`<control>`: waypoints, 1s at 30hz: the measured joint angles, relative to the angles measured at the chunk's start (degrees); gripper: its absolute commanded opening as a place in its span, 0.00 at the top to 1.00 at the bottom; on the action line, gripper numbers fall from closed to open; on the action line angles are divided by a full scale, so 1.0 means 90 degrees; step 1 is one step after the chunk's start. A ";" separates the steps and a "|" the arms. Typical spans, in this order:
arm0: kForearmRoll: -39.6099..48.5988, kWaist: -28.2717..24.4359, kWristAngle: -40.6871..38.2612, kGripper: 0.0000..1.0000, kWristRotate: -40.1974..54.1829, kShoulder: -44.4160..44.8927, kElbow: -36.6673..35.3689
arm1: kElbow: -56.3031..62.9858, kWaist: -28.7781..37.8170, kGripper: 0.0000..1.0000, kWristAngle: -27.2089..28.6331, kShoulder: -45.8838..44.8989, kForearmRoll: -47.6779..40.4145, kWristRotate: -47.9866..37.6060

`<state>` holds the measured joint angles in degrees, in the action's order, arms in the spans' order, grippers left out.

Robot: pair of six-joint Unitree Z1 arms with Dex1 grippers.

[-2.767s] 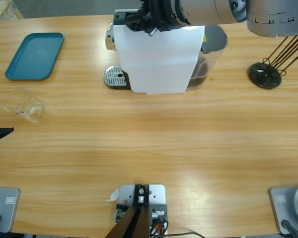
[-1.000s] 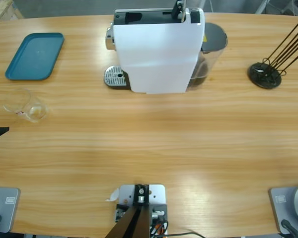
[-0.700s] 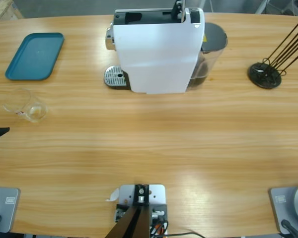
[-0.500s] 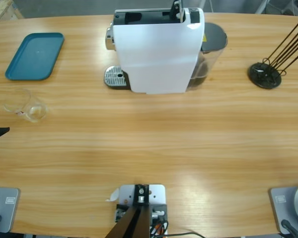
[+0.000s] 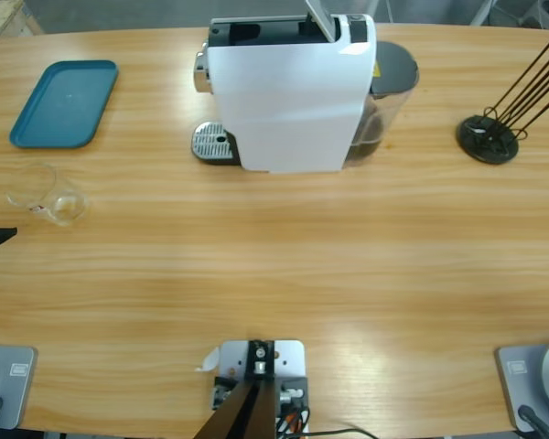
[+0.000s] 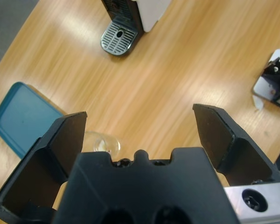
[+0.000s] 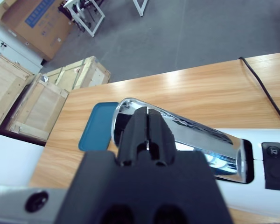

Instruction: Pour coffee

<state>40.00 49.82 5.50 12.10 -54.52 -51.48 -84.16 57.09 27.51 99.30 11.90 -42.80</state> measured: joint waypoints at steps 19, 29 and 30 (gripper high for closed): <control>0.0000 -0.0001 0.0000 0.00 0.0000 0.0000 0.0055 | -0.0360 0.0290 1.00 0.0049 0.1085 0.0013 -0.0017; 0.0000 -0.0001 0.0000 0.00 0.0000 0.0002 0.0064 | -0.0495 0.0299 1.00 0.0049 0.1190 0.0274 -0.0044; 0.0000 -0.0001 0.0000 0.00 0.0000 0.0002 0.0064 | -0.0495 0.0299 1.00 0.0049 0.1193 0.0277 -0.0044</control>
<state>40.00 49.81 5.50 12.10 -54.51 -50.91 -88.62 59.79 27.95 110.04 14.39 -43.19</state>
